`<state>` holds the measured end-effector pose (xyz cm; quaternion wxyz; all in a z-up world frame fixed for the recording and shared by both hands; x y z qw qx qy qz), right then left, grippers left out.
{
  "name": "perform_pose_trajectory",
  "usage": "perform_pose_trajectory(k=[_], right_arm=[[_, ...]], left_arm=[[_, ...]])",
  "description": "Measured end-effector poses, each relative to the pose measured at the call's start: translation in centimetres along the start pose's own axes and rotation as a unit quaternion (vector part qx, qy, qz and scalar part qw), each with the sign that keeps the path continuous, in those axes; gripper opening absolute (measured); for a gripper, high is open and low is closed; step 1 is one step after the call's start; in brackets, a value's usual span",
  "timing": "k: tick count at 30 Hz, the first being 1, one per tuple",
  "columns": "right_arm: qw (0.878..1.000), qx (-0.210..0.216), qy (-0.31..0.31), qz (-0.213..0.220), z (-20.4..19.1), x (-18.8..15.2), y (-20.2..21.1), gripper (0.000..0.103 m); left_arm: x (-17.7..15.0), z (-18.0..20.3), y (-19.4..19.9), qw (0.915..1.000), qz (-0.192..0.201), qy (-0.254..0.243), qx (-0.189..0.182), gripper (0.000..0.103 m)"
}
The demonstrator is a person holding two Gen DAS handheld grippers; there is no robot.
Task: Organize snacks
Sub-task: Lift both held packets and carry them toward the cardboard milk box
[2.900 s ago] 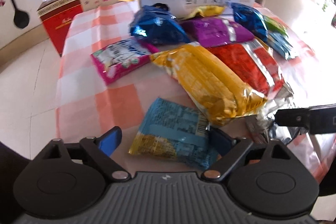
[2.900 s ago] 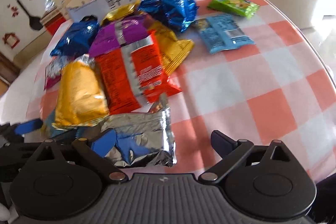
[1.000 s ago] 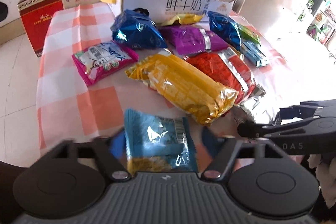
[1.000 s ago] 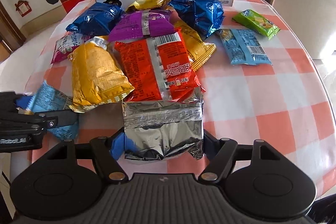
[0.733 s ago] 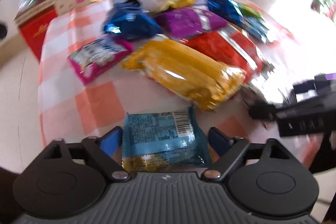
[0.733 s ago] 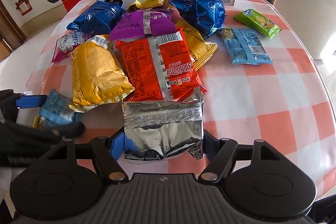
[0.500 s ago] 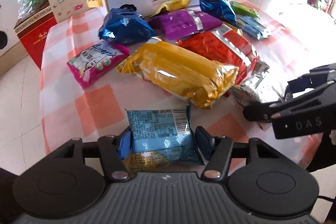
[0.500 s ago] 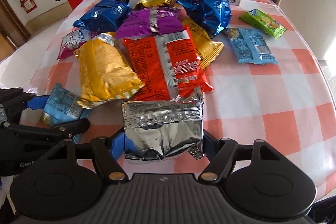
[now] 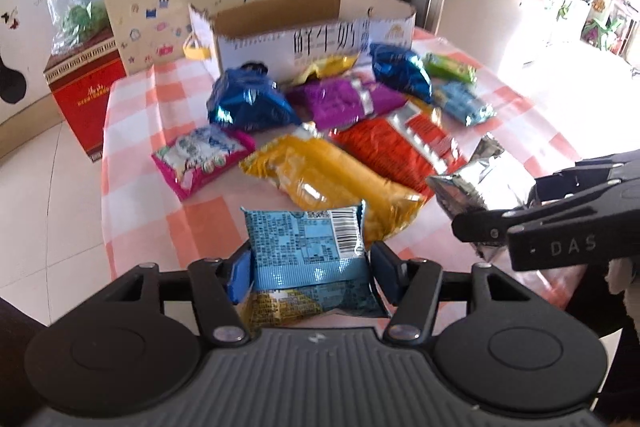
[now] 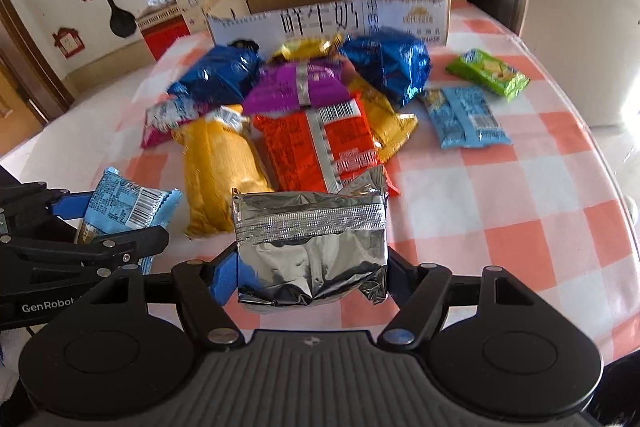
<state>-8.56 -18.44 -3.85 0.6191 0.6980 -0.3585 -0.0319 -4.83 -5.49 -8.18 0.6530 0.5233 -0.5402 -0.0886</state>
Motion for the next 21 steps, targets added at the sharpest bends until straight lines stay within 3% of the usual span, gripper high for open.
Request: perform_pose_trajectory(k=[8,21], right_arm=[[0.999,0.003,0.036,0.029,-0.9,1.0,0.9,0.077],[0.995,0.035,0.059,0.073,-0.6,4.7,2.3,0.077]], left_arm=[[2.1,-1.0,0.7,0.9993,0.023,-0.015,0.026,0.060],[6.4,-2.1,1.3,0.9976,0.062,-0.013,0.028,0.060]])
Point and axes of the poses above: each gripper's, at about its wrist camera, not at the fingertips, and y roughly against the way its jaws point, z to its right, x to its top, the point moved 7 cm from there along -y, roughly the way its jaws point, and after that the axes turned 15 degrees about -y, right-handed, at the moved point
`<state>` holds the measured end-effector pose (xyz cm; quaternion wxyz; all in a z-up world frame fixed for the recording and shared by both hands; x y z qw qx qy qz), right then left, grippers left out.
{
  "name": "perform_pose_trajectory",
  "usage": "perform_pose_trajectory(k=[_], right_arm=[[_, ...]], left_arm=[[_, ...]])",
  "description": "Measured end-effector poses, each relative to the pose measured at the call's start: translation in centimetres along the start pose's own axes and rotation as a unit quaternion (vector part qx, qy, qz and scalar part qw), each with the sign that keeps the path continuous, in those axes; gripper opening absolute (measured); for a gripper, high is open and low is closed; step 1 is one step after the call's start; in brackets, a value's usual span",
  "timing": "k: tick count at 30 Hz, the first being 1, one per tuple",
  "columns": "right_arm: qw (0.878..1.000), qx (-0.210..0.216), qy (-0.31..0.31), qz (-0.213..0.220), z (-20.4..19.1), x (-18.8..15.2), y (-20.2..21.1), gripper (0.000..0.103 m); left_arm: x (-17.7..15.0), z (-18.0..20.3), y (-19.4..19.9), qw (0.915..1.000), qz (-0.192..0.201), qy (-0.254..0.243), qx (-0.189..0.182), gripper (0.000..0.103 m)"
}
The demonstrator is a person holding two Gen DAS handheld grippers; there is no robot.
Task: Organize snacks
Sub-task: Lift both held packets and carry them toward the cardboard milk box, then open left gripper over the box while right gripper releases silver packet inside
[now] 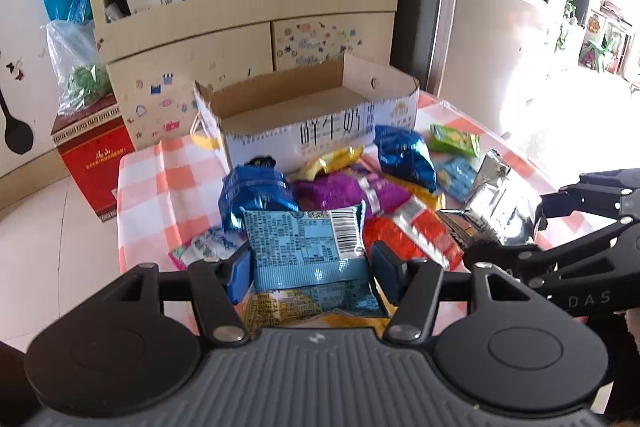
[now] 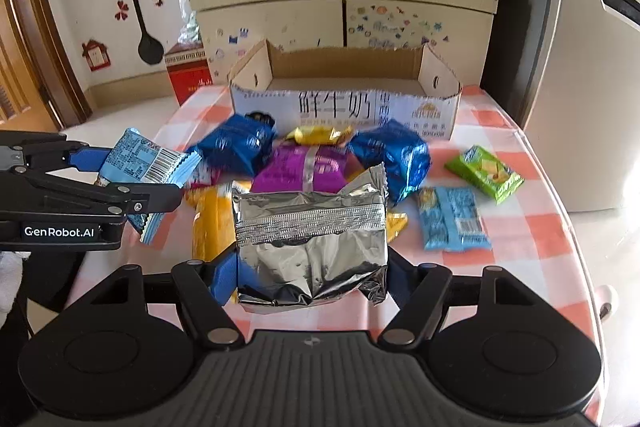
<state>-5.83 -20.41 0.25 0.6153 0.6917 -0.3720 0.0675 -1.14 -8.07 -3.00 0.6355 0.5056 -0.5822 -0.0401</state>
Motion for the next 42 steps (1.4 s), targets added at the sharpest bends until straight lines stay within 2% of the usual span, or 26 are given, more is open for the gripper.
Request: perform_pose_trajectory(k=[5,14,29,42], right_arm=[[0.999,0.009,0.028,0.024,-0.2,2.3,-0.2,0.078],[0.998,0.019,0.045,0.026,-0.2,5.3,-2.2,0.078],[0.997,0.035,0.024,0.057,0.3,11.5,-5.4,0.078],[0.997,0.022,-0.020,0.076,1.8,16.4,-9.8,0.078]], left_arm=[[2.1,-1.1,-0.4,0.9999,0.013,0.003,0.003,0.060],[5.2,-2.5,-2.8,0.9997,0.025,0.002,0.003,0.060],[9.6,-5.8,-8.6,0.9993,0.026,0.023,0.014,0.061],[13.2,-8.6,-12.8,0.9980,0.039,0.047,0.016,0.061]])
Point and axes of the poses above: each gripper's, at about its wrist camera, not at the fingertips, and y roughly against the way its jaws point, z to its right, x to its top, the point moved 7 cm from there along -y, roughly the way its jaws point, and after that the axes turned 15 degrees about -y, right-handed, at the moved point
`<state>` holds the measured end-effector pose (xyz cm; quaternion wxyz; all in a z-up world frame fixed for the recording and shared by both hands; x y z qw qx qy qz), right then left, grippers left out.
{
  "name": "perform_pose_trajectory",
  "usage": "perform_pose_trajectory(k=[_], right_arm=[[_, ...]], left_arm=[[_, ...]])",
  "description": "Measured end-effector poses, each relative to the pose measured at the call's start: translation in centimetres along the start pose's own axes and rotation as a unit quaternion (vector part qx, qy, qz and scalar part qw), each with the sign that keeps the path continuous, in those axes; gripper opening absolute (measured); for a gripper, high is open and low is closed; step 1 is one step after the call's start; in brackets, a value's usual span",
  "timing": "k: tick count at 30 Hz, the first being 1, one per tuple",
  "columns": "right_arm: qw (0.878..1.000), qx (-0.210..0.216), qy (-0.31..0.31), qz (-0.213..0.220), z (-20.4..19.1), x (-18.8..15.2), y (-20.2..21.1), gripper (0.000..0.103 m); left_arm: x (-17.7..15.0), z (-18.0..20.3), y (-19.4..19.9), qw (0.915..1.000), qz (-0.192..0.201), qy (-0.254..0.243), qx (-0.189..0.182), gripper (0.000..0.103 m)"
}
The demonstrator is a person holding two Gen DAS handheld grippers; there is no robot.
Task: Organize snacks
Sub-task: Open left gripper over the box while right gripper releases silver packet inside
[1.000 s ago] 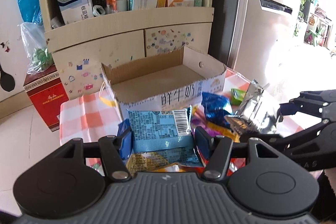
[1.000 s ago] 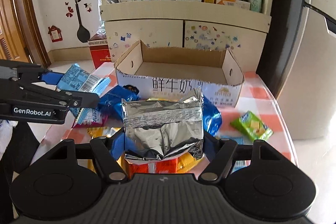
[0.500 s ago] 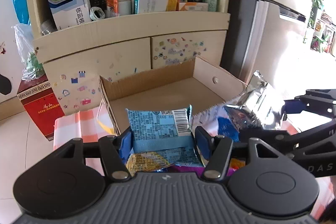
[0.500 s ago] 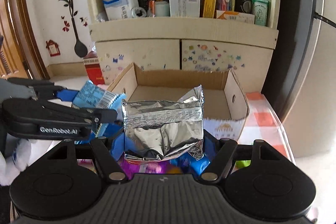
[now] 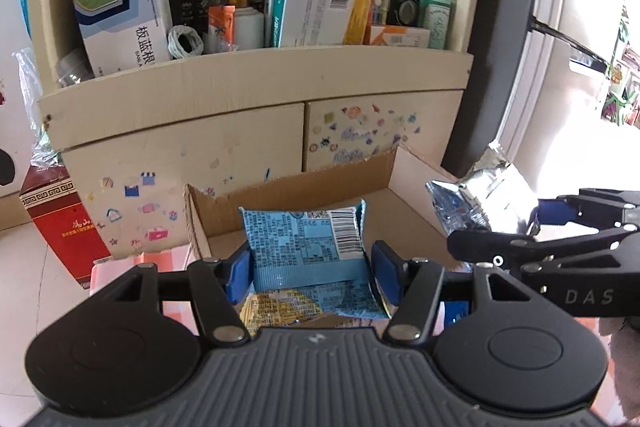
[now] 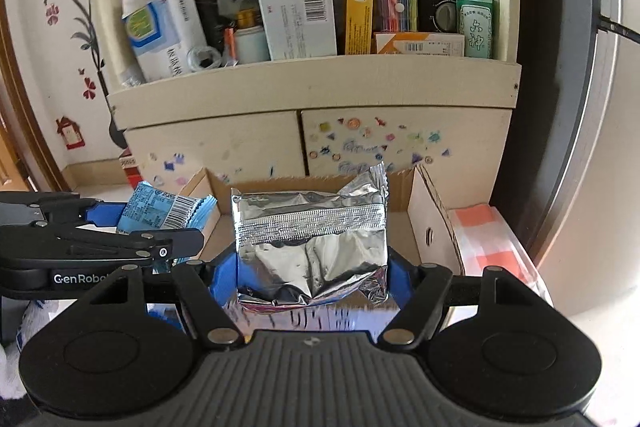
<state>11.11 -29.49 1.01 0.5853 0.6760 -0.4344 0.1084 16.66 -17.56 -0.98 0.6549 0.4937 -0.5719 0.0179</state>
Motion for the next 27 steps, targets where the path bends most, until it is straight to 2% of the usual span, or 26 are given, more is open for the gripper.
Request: perform_pose_trajectory(k=[7,11,12,14,15,17,20,24,27], right_arm=[[1.000,-0.005,0.001,-0.013,0.4,0.5,-2.5,0.078],[1.000,-0.017,-0.011,-0.007,1.0,0.8,-3.8,0.080],[1.000,-0.021,-0.019,-0.004,1.3,0.8,-4.1,0.081],[0.999,-0.025,-0.039,0.001,1.8,1.0,-4.5,0.087],[0.998,-0.025,-0.051,0.002,2.1,1.2,-4.4,0.089],[0.998,-0.018,-0.066,0.006,2.4,1.4,-4.0,0.093],[0.998,-0.021,-0.063,0.009,2.4,1.7,-3.2,0.095],[0.999,-0.018,-0.048,-0.004,2.2,1.2,-2.4,0.096],[0.999,-0.018,-0.035,-0.019,1.8,0.4,-2.0,0.097]], left_arm=[[1.1,-0.5,-2.7,0.9998,-0.013,-0.013,0.009,0.061],[1.0,-1.2,-4.2,0.9990,-0.025,-0.021,0.031,0.063],[0.9,-1.4,-4.6,0.9990,-0.029,-0.014,0.031,0.066],[0.5,-1.7,-5.2,0.9986,-0.040,-0.005,0.034,0.078],[0.3,-1.8,-5.3,0.9983,-0.044,0.001,0.037,0.079],[0.1,-1.9,-5.1,0.9982,-0.050,0.010,0.032,0.085],[0.5,-1.8,-4.1,0.9989,-0.038,0.011,0.026,0.088],[0.5,-1.8,-2.6,0.9990,-0.031,-0.001,0.032,0.088],[0.0,-1.7,-1.4,0.9993,-0.031,0.005,0.022,0.088]])
Point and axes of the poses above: each gripper's, at about its wrist camera, not at the fingertips, and y roughly against the way its jaws point, z to its right, x to its top, the point moved 7 cm from there along -y, roughly the way its jaws point, and after that the axes turned 15 degrees about -y, right-handed, at the moved point
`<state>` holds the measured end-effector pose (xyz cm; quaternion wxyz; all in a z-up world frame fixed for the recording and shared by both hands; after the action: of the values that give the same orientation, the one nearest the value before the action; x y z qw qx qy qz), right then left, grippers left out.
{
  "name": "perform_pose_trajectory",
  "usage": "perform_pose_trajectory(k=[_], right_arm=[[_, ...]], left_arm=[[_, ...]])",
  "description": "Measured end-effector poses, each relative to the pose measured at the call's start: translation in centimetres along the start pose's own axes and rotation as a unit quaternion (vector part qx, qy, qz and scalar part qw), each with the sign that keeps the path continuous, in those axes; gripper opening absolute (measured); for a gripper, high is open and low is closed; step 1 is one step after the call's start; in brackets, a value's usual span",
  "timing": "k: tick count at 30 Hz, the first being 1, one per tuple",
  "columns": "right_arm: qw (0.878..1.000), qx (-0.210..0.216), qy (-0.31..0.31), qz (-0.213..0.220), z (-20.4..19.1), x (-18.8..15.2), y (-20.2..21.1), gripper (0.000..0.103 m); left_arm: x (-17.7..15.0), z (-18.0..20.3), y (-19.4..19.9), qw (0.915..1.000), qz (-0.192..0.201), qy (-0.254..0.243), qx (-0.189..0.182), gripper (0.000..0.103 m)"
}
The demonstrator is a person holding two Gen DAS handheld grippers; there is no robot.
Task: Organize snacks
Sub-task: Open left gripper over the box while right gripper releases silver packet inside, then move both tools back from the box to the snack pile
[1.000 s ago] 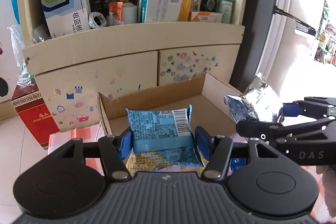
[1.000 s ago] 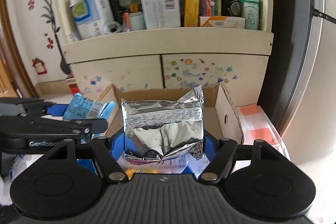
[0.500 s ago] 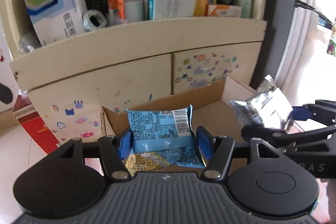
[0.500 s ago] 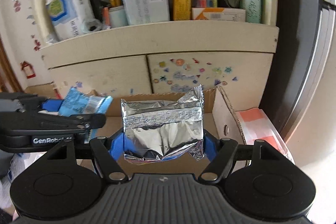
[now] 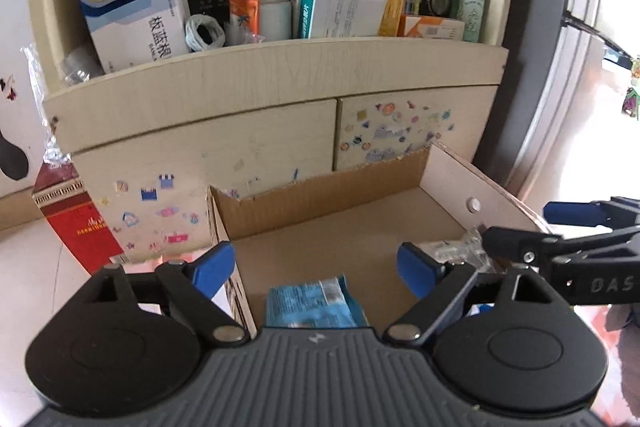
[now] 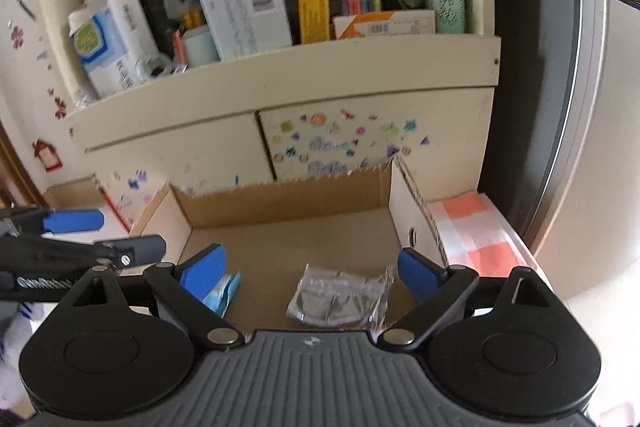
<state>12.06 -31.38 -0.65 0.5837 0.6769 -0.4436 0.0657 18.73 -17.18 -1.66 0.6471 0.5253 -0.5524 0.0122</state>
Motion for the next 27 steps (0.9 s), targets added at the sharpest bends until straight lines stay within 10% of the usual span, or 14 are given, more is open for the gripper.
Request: perform_pose_trajectory(k=[27], right_arm=[[0.996,-0.033,0.033,-0.072,-0.6,-9.2,5.6,0.098]], left_arm=[[-11.1,3.3,6.2,0.9968,-0.073,0.024,-0.022,0.091]])
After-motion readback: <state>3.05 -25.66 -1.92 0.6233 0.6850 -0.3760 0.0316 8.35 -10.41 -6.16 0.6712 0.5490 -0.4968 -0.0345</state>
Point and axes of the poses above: each gripper's, at about its wrist camera, not at the fingertips, and y roughly against the way its jaws point, z to its right, x to its top, the point moved 7 cm from there along -y, roughly the way its jaws point, and after that the axes turned 15 degrees about -y, right-handed, at the moved point
